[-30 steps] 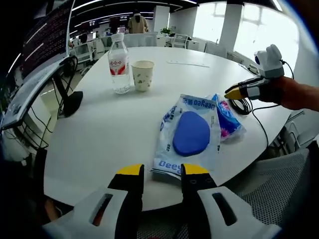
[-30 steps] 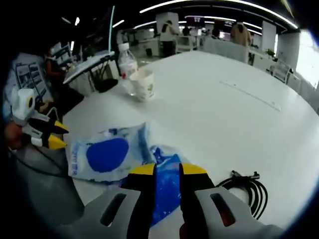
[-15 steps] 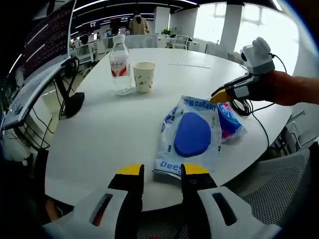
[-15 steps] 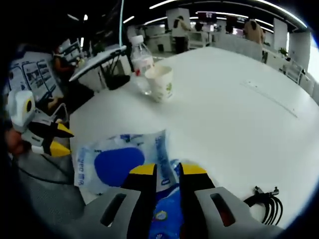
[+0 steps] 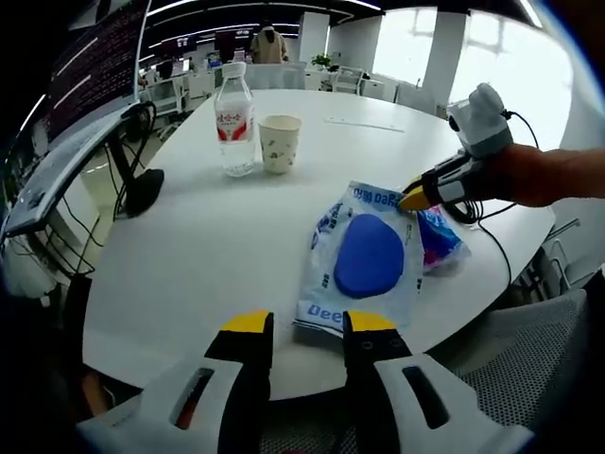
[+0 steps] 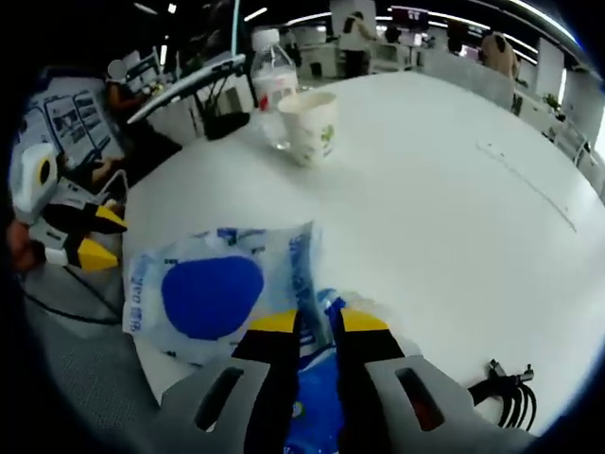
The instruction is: Arrange the tabletop items into an orderly group along one side of the table until the central work area is clear of visible clutter.
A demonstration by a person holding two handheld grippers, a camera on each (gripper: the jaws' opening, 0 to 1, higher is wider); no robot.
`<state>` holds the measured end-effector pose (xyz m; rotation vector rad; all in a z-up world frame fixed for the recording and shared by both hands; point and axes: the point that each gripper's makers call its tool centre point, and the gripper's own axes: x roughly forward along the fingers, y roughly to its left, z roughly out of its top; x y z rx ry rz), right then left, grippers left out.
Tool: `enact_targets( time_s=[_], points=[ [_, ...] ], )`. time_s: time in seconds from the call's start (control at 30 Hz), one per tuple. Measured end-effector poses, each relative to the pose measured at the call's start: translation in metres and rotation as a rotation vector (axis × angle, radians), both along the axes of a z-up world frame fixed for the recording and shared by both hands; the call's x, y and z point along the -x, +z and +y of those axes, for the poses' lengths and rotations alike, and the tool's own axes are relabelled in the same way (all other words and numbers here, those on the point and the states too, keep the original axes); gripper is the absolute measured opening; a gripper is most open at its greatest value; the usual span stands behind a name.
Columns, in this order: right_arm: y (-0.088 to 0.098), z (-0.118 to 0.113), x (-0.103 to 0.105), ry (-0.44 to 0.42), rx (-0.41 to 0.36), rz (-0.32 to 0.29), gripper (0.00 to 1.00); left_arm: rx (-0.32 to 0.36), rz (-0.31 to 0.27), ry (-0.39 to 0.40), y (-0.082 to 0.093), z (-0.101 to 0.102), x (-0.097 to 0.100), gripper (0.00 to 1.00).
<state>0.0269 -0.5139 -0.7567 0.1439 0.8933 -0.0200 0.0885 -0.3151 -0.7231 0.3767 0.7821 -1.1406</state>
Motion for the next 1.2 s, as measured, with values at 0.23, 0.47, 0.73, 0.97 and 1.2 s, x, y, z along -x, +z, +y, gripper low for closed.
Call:
enact_targets(
  time_s=[0.23, 0.47, 0.73, 0.97, 1.2],
  points=[
    [0.004, 0.002, 0.004, 0.008, 0.020, -0.033, 0.01, -0.008, 0.006, -0.005, -0.002, 0.000, 0.001, 0.27],
    [0.005, 0.002, 0.014, -0.037, -0.013, -0.049, 0.00, -0.024, 0.001, -0.023, -0.006, -0.002, 0.003, 0.27],
    [0.014, -0.001, 0.019, -0.114, -0.029, -0.078, 0.00, -0.023, 0.001, -0.017, -0.005, -0.001, 0.003, 0.27],
    [0.025, -0.005, 0.023, -0.176, -0.035, -0.118, 0.00, -0.018, 0.003, -0.001, -0.004, -0.001, 0.001, 0.27],
    [0.033, -0.011, 0.031, -0.239, -0.045, -0.145, 0.00, -0.007, 0.016, 0.019, -0.003, 0.001, -0.001, 0.27]
  ],
)
